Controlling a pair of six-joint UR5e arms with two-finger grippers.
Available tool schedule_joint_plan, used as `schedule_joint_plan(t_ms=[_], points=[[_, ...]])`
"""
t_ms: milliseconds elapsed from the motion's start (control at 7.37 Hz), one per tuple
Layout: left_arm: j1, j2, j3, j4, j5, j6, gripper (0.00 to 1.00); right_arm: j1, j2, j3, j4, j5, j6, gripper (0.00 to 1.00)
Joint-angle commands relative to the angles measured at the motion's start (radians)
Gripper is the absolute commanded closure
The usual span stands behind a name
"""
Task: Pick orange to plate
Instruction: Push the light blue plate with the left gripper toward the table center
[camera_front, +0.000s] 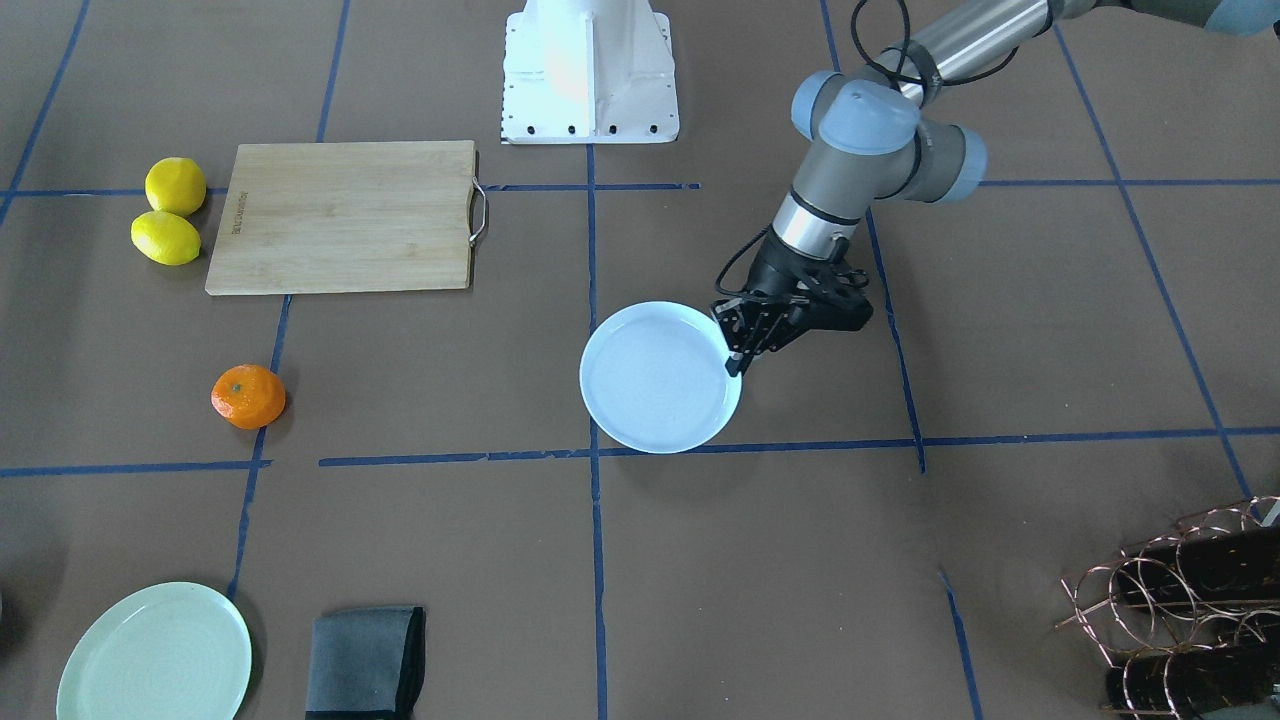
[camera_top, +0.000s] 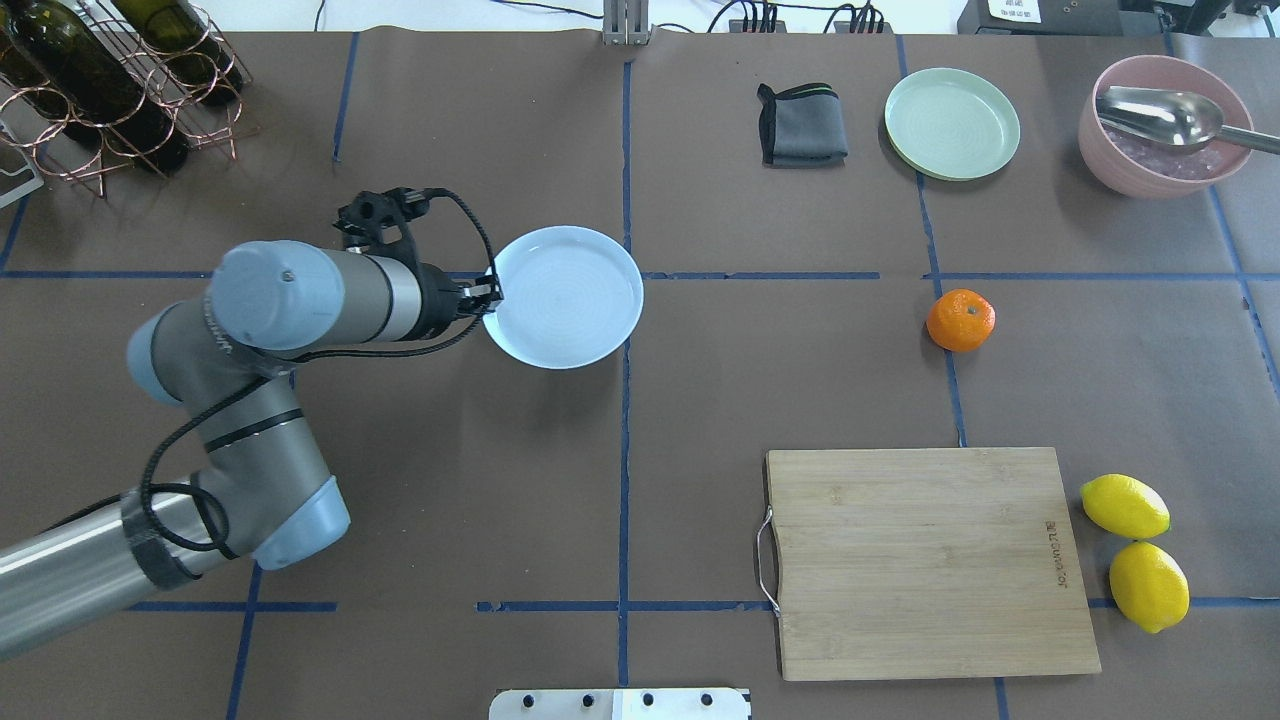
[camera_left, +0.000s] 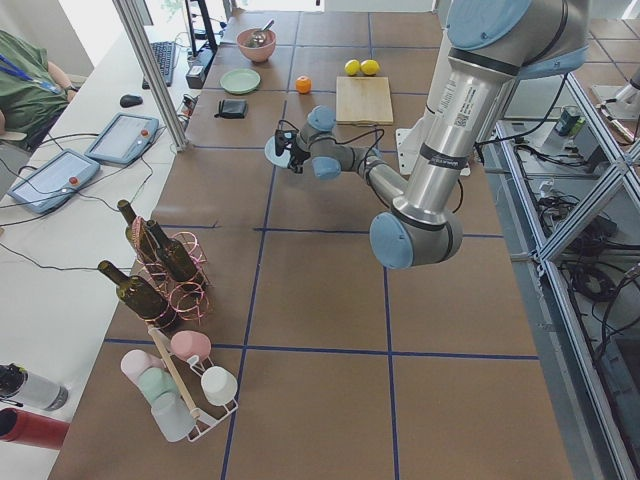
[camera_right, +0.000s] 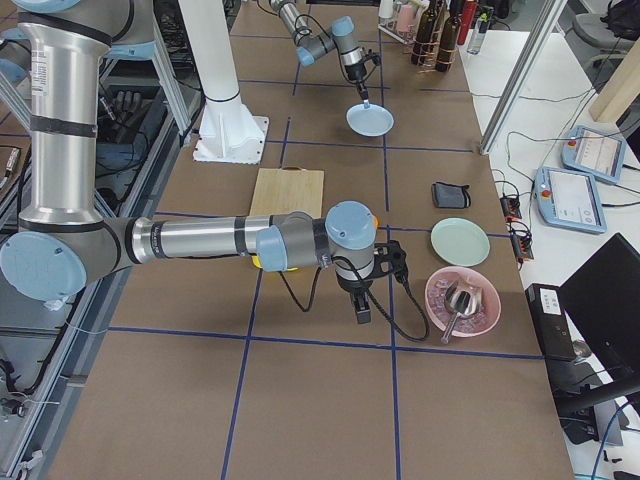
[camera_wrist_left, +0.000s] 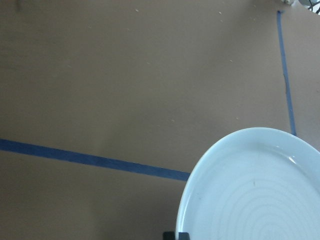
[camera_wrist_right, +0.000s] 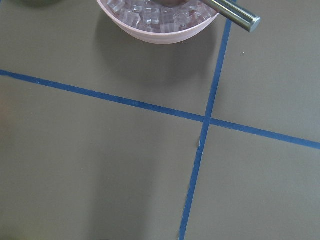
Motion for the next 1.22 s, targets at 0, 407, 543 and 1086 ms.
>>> schedule_joint_plan(t_ms=[0,407,543,1086], points=[[0.059,-0.073,0.071,0.017,0.010,-0.019,1.00,-0.001,-0.002,-0.001,-0.001,0.000,0.000,0.00],[0.065,-0.072,0.075,0.017,0.010,-0.013,0.91,-0.001,-0.002,-0.001,0.000,0.000,0.000,0.00],[0.067,-0.072,0.075,0.017,0.010,-0.013,0.71,0.000,-0.002,-0.002,0.000,0.000,0.000,0.00],[0.030,-0.043,0.015,0.077,-0.002,0.138,0.00,-0.001,0.002,0.008,0.000,0.000,0.002,0.00]])
